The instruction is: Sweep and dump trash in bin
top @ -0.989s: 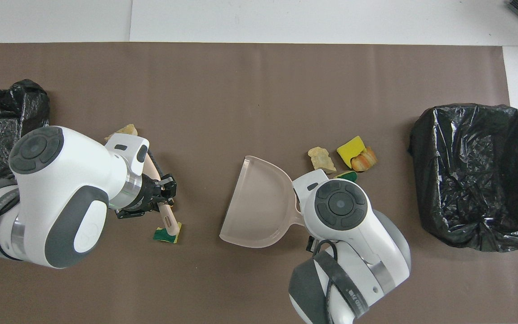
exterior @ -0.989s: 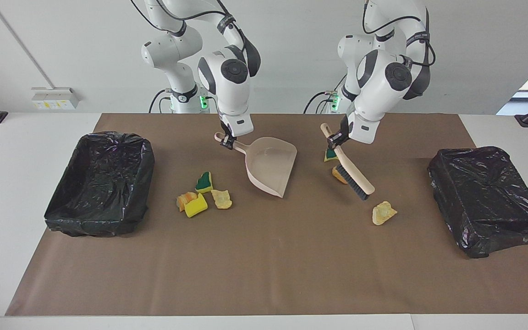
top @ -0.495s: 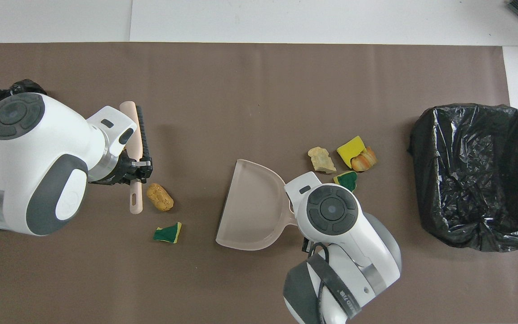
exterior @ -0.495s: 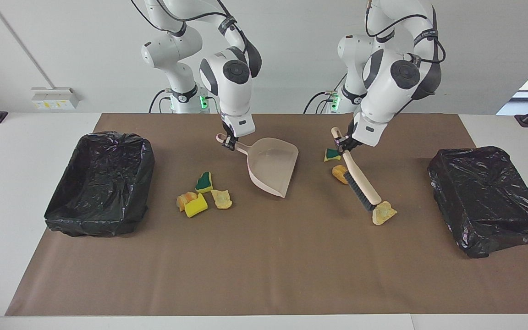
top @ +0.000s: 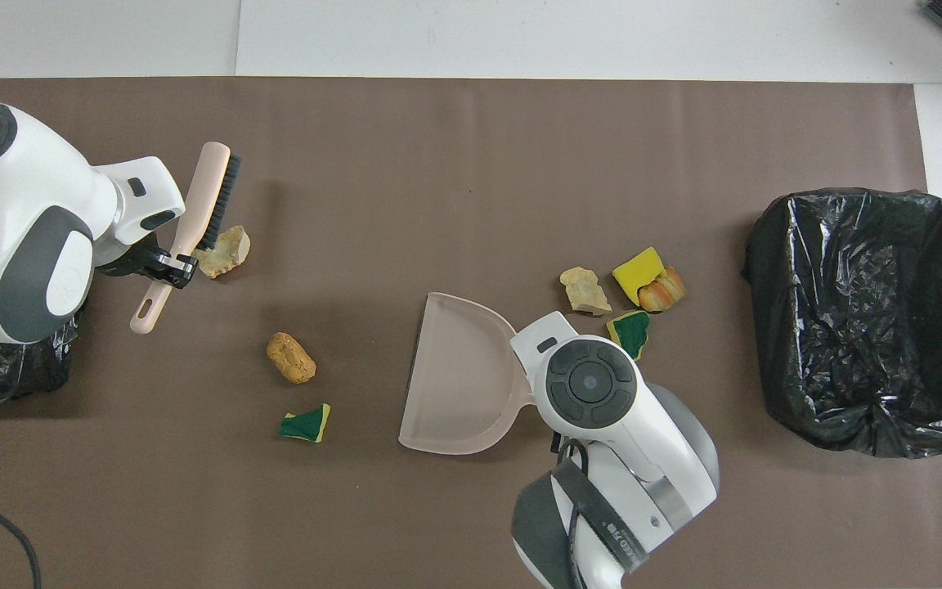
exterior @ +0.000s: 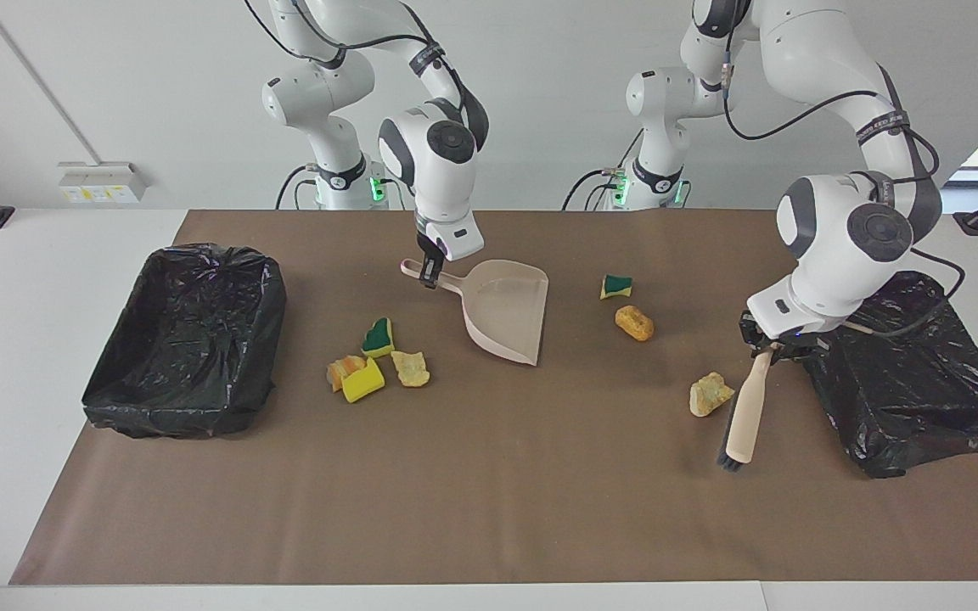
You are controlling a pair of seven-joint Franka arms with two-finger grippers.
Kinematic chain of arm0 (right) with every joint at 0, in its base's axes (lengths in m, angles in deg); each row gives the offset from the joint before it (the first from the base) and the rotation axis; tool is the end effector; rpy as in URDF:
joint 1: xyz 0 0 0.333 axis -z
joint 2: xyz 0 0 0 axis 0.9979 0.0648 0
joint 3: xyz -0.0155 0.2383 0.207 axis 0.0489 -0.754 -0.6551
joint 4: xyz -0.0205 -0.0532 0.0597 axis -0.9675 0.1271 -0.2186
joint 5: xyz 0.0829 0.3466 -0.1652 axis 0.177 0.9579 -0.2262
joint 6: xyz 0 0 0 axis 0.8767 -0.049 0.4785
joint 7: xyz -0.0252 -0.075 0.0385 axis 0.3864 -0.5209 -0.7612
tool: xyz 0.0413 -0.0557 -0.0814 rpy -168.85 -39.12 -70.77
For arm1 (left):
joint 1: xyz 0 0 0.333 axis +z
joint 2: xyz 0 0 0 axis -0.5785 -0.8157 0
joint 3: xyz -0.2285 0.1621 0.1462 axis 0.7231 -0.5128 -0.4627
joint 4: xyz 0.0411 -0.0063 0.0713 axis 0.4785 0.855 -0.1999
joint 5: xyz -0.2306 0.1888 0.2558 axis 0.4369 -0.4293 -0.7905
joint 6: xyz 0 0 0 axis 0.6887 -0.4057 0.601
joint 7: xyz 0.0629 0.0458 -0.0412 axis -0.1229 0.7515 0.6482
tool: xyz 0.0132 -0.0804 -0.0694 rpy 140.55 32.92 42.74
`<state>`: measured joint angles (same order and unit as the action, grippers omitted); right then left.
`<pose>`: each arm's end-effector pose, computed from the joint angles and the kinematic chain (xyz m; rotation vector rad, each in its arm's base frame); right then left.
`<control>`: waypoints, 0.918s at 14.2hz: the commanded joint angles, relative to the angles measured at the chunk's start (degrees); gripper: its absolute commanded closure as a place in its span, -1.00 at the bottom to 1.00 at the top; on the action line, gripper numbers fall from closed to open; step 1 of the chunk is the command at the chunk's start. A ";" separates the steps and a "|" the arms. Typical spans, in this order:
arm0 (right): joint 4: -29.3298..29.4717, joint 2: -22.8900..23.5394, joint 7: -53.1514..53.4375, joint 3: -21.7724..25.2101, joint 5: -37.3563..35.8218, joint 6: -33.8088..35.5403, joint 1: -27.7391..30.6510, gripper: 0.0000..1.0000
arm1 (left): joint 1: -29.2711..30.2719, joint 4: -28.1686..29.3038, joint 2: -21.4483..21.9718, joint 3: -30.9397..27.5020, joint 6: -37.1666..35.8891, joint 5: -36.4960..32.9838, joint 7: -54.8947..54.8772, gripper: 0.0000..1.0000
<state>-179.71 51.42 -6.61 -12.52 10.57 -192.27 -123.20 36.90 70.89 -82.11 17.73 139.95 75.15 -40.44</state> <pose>0.4435 0.2773 0.3640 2.3968 1.8902 -0.2559 0.6463 -0.0228 0.3962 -2.9020 1.0156 0.1210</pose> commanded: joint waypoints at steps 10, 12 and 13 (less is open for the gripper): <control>0.65 -0.06 -1.48 -0.78 4.22 1.41 0.08 1.00 | -2.34 9.93 4.63 0.75 0.21 -1.31 -15.90 1.00; 0.47 0.03 -1.57 -0.78 4.30 0.26 0.17 1.00 | -3.49 11.26 5.86 1.01 -3.91 -1.22 -15.29 1.00; 0.47 0.38 -1.40 -0.78 5.00 0.08 0.08 1.00 | -4.71 11.87 6.57 1.01 -5.85 -1.13 -13.72 1.00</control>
<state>-179.14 51.45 -6.56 -13.22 13.76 -190.95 -123.62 34.35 78.94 -79.34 19.22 137.18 74.76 -55.79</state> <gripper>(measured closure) 0.683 0.740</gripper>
